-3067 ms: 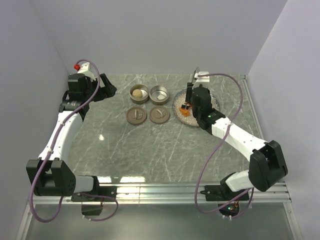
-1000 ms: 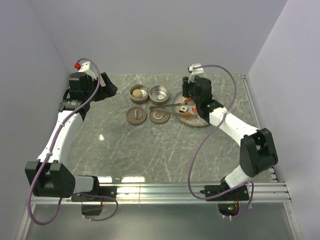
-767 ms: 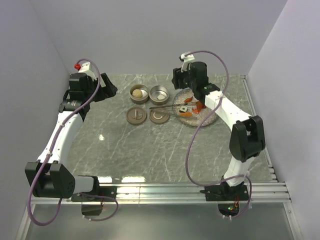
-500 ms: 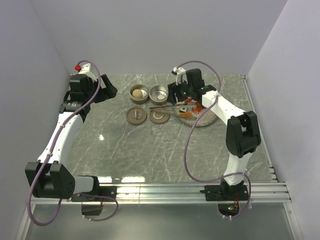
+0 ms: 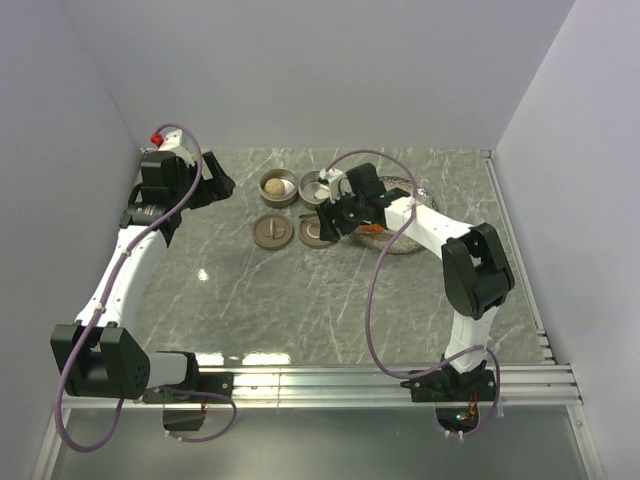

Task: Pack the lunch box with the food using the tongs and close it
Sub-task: Grab the clamp with the right arm

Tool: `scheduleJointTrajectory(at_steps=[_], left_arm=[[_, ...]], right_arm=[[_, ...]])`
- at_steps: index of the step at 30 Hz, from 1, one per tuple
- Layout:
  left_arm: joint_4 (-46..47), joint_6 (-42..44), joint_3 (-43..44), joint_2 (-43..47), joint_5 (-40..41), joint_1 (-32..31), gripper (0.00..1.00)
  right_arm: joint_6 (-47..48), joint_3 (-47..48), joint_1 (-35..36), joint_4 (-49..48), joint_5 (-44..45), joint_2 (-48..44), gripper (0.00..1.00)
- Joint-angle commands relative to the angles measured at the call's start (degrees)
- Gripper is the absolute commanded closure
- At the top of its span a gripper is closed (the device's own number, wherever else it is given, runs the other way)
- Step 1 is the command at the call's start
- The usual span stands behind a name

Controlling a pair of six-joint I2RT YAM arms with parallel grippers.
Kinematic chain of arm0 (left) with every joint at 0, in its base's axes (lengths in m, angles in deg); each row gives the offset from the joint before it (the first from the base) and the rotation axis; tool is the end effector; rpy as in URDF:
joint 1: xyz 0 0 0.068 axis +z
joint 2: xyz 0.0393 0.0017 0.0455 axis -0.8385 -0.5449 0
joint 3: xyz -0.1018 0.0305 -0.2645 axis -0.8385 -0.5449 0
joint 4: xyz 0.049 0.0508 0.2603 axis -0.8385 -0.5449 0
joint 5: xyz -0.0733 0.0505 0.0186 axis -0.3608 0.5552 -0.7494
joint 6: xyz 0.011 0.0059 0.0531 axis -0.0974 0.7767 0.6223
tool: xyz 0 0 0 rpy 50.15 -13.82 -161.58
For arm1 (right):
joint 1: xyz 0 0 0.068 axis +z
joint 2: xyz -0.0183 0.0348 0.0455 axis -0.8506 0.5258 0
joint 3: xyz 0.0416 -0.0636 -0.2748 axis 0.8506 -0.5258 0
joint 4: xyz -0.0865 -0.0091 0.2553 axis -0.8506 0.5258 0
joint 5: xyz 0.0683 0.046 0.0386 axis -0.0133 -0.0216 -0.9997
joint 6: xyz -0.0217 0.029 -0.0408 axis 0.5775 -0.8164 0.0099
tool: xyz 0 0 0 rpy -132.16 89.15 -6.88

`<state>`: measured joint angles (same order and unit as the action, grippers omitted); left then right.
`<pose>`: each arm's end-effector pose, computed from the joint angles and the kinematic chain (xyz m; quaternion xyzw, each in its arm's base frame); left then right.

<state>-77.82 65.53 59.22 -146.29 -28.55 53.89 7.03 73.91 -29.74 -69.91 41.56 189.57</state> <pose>0.2977 -0.0216 0.3589 -0.1113 0.8409 -0.1828 0.4972 0.3645 0.2160 0.2380 -0.3683 0.8341 0.2624 0.3160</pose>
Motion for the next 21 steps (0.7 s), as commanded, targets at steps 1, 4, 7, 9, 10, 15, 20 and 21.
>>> scheduleJointTrajectory(at_steps=[1, 4, 7, 9, 10, 15, 20, 21], left_arm=[[1.6, 0.0, -0.2, 2.4, 0.3, -0.2, 0.02], [1.4, 0.5, 0.2, 2.4, 0.5, -0.2, 0.02], [1.4, 0.6, 0.2, 2.4, 0.2, -0.2, 0.02], [1.5, 0.6, 0.1, 2.4, 0.1, -0.2, 0.02], [1.5, 0.6, 0.0, 2.4, 0.1, -0.2, 0.02], [1.4, 0.6, -0.1, 2.5, 0.4, -0.2, 0.02], [1.1, 0.8, 0.5, 2.2, 0.6, -0.2, 0.02], [1.1, 0.9, 0.7, 2.1, 0.6, -0.2, 0.02]], right_arm=[[0.6, -2.2, 0.6, -3.2, 4.0, 1.1, 0.31], [-0.4, -3.5, 0.6, -7.3, 7.8, 1.2, 0.32], [-0.7, -3.6, 0.6, -9.8, 10.4, 1.4, 0.33], [-0.6, -2.4, 0.6, -10.2, 10.8, 2.0, 0.33], [-0.5, -1.7, 0.6, -9.7, 10.4, 2.3, 0.33], [0.8, 2.3, 0.6, -8.3, 9.9, 4.0, 0.33], [0.9, 4.3, 0.1, -7.1, 9.3, 7.8, 0.35], [0.8, 4.3, 0.1, -6.9, 9.3, 8.2, 0.36]])
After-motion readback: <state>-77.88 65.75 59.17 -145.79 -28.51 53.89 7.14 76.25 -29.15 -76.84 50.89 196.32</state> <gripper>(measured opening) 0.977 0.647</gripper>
